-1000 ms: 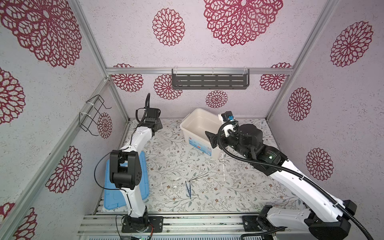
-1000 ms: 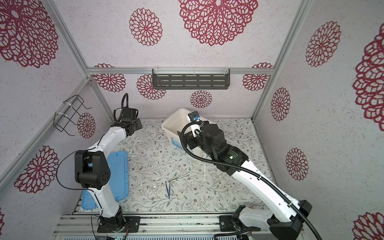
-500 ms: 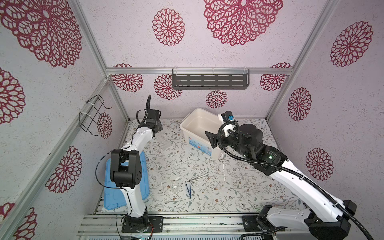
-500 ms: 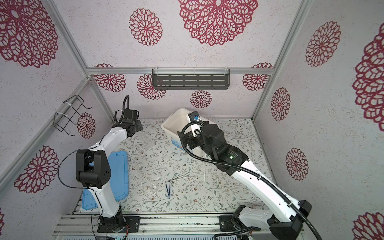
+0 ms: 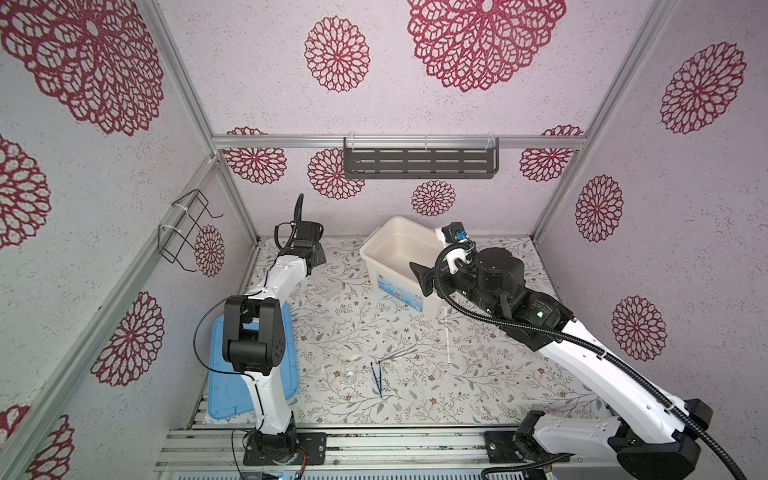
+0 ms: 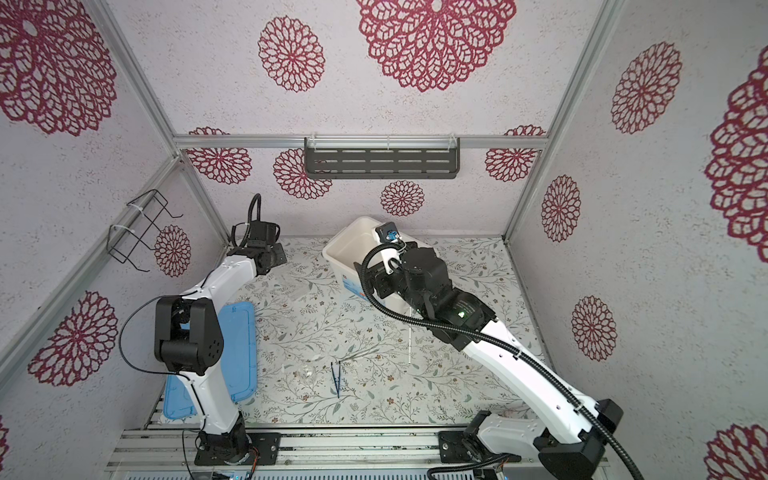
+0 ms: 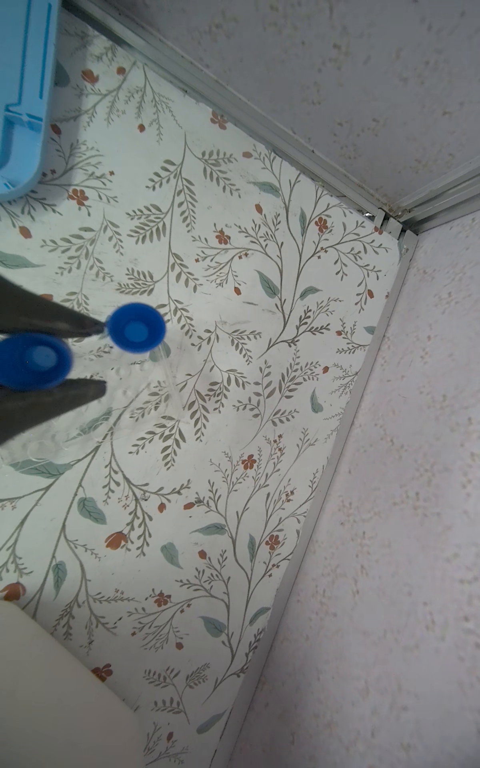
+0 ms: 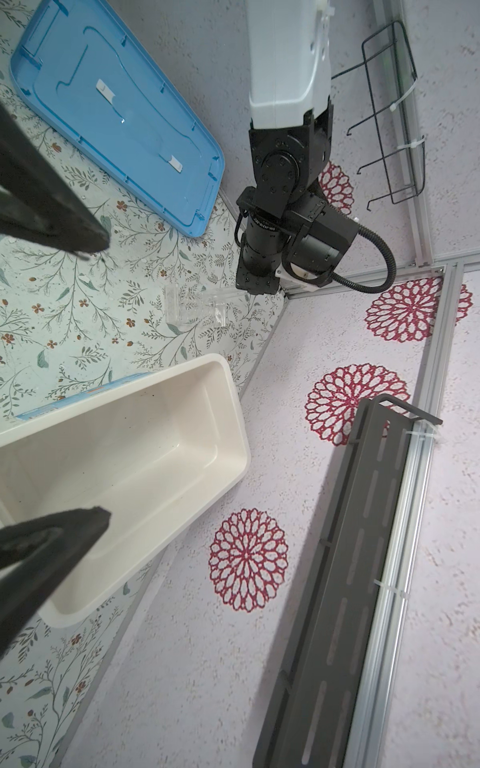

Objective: Organize the chemistry lab equipment

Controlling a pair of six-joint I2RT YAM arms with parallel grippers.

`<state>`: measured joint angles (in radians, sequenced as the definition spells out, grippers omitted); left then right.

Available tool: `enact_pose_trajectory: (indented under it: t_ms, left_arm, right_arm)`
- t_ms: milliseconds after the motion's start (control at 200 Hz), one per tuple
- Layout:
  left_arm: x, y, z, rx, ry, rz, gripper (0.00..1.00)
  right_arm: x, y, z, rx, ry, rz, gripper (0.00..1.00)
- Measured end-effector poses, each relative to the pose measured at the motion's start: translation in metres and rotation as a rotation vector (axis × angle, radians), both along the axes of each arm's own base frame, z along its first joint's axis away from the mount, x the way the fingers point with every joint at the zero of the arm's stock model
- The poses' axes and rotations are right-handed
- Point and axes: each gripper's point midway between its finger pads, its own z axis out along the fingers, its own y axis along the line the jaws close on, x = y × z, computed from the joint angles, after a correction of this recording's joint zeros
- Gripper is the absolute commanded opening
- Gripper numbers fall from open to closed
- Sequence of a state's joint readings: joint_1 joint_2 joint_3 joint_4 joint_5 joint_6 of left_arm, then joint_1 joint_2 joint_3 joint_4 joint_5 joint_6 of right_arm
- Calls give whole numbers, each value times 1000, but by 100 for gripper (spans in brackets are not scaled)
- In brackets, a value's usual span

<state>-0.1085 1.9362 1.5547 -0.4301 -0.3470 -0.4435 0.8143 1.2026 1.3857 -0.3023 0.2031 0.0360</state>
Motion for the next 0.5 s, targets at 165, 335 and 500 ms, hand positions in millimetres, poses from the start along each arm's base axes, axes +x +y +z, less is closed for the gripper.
enact_pose_trajectory:
  t_ms: [165,335,500]
  left_arm:
    - [-1,-2,-2,7,5,-1,10]
    - [-3,-2,-5,9,11,0,17]
    - [-3,-2,-7,10,6,3,27]
  right_arm:
    - [0,1,1,5,-3,2,99]
    - [0,1,3,10,-7,2,99]
    - [0,1,3,11,-8,2,99]
